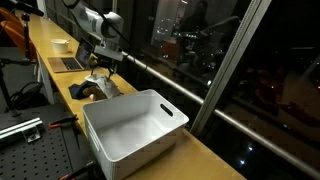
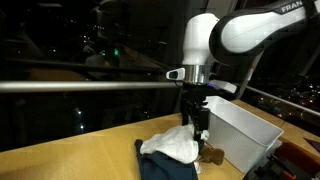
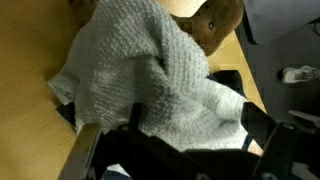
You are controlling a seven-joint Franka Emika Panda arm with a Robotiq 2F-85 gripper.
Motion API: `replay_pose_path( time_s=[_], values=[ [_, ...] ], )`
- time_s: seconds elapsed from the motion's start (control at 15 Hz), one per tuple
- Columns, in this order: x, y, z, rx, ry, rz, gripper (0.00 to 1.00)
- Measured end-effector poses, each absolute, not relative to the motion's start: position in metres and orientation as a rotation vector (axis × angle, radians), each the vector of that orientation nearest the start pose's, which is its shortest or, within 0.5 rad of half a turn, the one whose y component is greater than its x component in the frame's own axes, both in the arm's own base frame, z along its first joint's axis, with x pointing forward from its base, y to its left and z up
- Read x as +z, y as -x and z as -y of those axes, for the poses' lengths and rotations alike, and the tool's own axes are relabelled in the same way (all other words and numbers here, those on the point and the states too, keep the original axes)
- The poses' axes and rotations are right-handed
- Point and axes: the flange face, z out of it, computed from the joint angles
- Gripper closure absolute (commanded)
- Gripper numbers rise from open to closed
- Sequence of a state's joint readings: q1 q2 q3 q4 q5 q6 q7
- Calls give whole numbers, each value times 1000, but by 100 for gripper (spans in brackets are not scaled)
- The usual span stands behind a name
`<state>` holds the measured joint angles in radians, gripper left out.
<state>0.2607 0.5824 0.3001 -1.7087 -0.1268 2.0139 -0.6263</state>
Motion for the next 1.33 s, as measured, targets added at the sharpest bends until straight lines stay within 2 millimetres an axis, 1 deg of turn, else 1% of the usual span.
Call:
replay_pose_path(
  time_s=[0.2,0.27,0.6,0.67,0.8,0.87,1.0,1.13,1.33],
  values=[
    [231,-567,-317,377,2472,1760,51],
    [228,-569,-315,374,2469,1759,58],
    [231,-580,-302,342,2471,1754,95],
    [233,-582,-299,337,2474,1751,100],
    [241,-587,-293,318,2486,1745,100],
    [249,-590,-289,302,2496,1741,97],
    [273,-595,-278,258,2525,1730,97],
    [308,-601,-258,200,2573,1711,97],
    [372,-607,-214,92,2668,1661,97]
  ],
)
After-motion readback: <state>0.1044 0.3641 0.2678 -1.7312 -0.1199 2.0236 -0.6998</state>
